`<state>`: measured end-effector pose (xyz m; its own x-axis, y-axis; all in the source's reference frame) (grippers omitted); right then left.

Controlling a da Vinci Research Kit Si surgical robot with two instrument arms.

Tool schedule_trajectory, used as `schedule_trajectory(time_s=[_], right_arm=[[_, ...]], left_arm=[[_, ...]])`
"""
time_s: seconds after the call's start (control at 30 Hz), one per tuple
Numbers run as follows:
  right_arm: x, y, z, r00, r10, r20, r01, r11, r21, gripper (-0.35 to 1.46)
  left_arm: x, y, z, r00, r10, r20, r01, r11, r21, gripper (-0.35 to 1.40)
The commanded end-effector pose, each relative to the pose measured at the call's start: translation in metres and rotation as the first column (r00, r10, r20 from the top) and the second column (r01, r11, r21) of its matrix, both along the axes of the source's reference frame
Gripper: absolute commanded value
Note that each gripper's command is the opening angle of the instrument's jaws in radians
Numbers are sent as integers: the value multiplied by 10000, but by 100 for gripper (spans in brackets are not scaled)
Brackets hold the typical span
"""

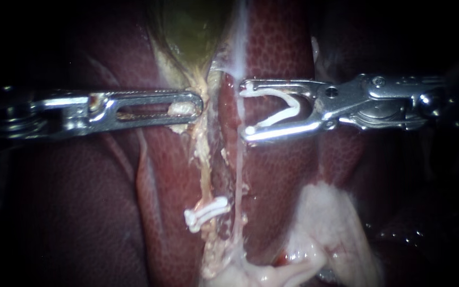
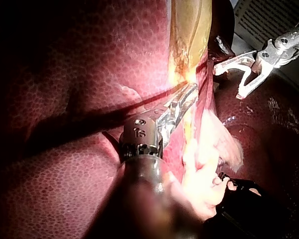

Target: Clipping third clip left tube

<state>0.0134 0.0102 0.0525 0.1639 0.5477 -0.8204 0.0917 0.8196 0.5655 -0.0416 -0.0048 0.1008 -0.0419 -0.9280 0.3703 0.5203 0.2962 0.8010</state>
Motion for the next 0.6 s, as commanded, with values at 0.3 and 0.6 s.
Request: schedule_trajectory(time_s=[0.3, 0.6], right_arm=[[0, 0, 0, 10000, -4, -4, 4, 10000, -3, 60], [1, -1, 0, 10000, 2, -7, -2, 10000, -8, 60]], left_arm=[[10, 4, -6, 10000, 62, 56, -62, 10000, 46, -16], [37, 22, -26, 10000, -59, -4, 59, 9999, 136, -16]])
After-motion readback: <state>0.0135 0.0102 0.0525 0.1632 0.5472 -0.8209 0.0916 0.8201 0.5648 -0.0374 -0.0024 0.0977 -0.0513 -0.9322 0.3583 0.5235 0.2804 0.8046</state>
